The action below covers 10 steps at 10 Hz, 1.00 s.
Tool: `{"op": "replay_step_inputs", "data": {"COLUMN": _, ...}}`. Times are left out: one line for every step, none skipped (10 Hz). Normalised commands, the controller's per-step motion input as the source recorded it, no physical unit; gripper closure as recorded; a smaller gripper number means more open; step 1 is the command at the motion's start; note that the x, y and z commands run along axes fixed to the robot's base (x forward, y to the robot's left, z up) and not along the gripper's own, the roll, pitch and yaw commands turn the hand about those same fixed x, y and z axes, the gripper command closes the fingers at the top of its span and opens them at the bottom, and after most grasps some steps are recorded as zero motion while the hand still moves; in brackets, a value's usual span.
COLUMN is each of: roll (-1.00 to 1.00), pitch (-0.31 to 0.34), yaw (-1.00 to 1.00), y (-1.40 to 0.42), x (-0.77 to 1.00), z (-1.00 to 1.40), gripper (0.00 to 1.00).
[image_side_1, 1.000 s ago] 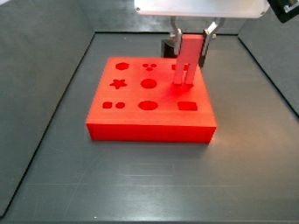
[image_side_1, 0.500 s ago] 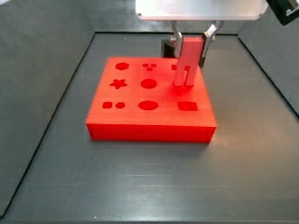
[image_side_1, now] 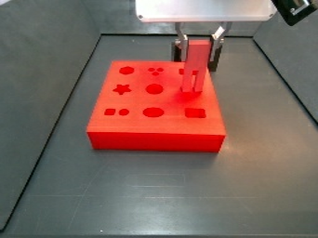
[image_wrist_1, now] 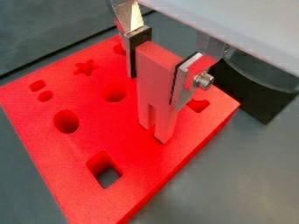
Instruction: Insert the double-square object.
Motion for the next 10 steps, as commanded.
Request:
{"op": "replay_step_inputs", "data": {"roll": 0.00, "pitch": -0.139, "yaw": -0.26, "y": 0.04, "x": -0.01, "z": -0.03, "gripper": 1.00}}
{"op": "replay_step_inputs", "data": {"roll": 0.00, "pitch": -0.121, "yaw": -0.17, "y": 0.02, "x": -0.09, "z": -0.07, "gripper": 1.00}}
{"op": "replay_step_inputs", "data": {"roll": -0.02, "pitch": -0.147, "yaw": -0.11, "y": 0.00, "x": -0.22, "z": -0.09, "gripper": 1.00}}
{"op": "replay_step_inputs", "data": {"roll": -0.03, "pitch": -0.154, "yaw": -0.05, "y": 0.00, "x": -0.17, "z": -0.14, "gripper": 1.00}}
{"op": "replay_step_inputs", "data": {"roll": 0.00, "pitch": -0.210, "yaw": -0.01, "y": 0.00, "x": 0.00, "z": -0.43, "gripper": 1.00}}
{"op": "replay_step_inputs", "data": {"roll": 0.00, "pitch": -0.249, "yaw": 0.00, "y": 0.00, "x": 0.00, "z": -0.63, "gripper": 1.00}}
{"op": "replay_step_inputs", "data": {"roll": 0.00, "pitch": -0.251, "yaw": 0.00, "y": 0.00, "x": 0.00, "z": -0.71, "gripper": 1.00}}
{"op": "replay_step_inputs", "data": {"roll": 0.02, "pitch": -0.217, "yaw": 0.00, "y": 0.01, "x": 0.00, "z": -0.77, "gripper": 1.00}}
{"op": "replay_step_inputs", "data": {"roll": 0.12, "pitch": -0.117, "yaw": 0.00, "y": 0.03, "x": 0.00, "z": -0.87, "gripper": 1.00}}
{"op": "replay_step_inputs", "data": {"roll": 0.18, "pitch": -0.011, "yaw": 0.00, "y": 0.00, "x": 0.00, "z": -0.82, "gripper": 1.00}}
